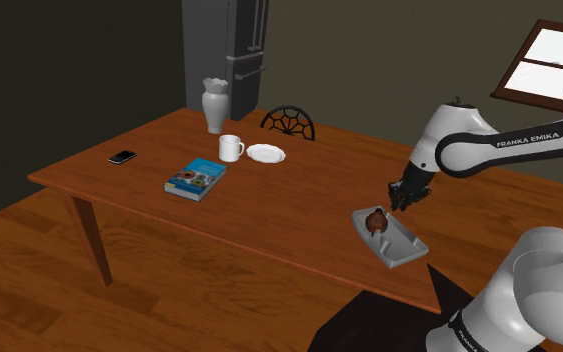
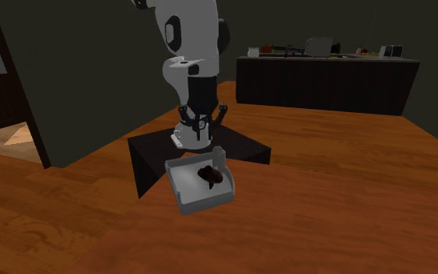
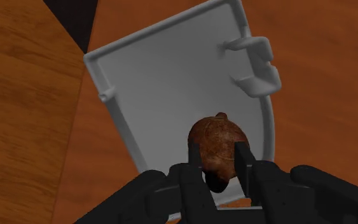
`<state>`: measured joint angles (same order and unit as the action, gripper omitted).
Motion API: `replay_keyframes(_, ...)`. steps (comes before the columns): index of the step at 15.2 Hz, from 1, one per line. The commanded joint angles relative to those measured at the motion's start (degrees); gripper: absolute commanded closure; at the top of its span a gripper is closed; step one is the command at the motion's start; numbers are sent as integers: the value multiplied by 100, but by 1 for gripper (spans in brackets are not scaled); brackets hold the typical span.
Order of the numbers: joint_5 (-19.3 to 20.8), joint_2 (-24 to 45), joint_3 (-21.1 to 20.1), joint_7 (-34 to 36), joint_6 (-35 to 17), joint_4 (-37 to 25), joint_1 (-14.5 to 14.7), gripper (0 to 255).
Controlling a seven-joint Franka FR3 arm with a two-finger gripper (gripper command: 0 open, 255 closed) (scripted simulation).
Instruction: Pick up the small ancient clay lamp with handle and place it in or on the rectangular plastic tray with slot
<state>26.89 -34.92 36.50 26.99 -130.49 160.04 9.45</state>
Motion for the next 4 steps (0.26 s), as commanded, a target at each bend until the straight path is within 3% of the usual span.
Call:
replay_keyframes(1,46,133,83,-7,-215,78,3,255)
replay_keyframes(4,94,372,206,-7,-553,180,35,255)
